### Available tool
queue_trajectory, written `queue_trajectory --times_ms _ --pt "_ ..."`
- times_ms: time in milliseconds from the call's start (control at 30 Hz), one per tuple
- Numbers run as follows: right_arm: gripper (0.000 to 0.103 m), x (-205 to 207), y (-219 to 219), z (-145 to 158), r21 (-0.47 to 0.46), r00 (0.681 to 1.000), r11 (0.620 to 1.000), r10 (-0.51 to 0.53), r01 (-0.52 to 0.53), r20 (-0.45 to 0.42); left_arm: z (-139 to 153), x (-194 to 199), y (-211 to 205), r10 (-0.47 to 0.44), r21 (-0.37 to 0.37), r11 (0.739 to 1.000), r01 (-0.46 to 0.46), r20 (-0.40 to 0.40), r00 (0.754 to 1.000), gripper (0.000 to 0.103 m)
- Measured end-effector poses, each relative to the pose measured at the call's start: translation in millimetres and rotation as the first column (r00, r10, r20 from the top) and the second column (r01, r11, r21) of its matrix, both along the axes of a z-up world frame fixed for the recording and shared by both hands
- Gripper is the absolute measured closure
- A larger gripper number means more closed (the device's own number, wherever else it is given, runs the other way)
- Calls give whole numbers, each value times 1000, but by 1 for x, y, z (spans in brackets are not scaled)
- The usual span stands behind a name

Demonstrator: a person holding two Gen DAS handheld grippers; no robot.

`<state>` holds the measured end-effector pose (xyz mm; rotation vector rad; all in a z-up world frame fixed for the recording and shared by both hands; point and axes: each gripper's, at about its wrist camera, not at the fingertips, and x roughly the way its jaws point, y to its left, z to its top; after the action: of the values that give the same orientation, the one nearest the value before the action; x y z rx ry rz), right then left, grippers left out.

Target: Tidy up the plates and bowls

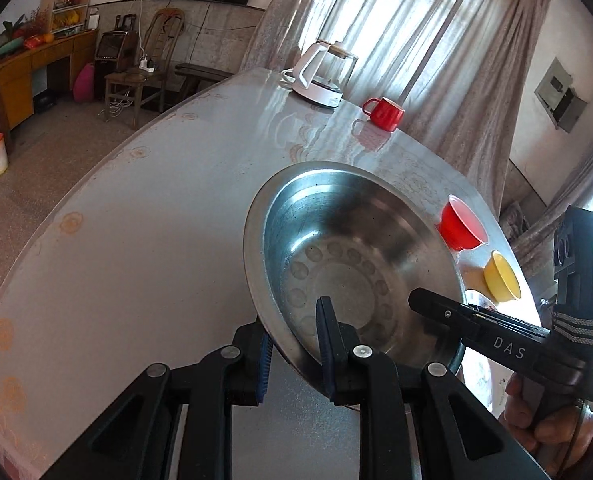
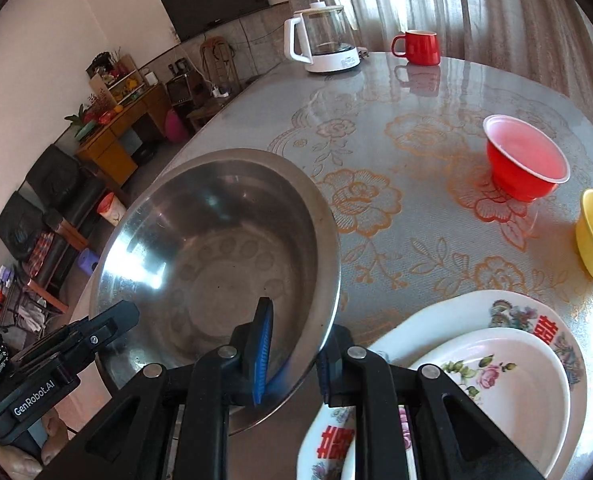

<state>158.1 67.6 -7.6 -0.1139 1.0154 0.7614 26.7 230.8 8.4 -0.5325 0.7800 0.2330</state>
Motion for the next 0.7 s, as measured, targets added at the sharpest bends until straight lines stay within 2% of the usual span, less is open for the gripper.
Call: queue_trajectory --times_ms 233,333,467,700 --pt "82 -1 16 -22 -50 999 998 30 -32 -36 -14 -4 4 10 -1 1000 -10 -38 999 81" --pt "80 -4 19 -24 -63 999 997 38 -39 -14 -19 -4 7 27 -8 1000 -27 -53 998 81" --pt "79 -7 18 -22 -65 999 997 40 -39 8 -17 -6 4 34 26 999 -32 -50 998 80" --pt "67 -7 8 -8 -3 1000 1000 15 -15 27 -10 -15 0 62 109 992 -57 -42 997 78"
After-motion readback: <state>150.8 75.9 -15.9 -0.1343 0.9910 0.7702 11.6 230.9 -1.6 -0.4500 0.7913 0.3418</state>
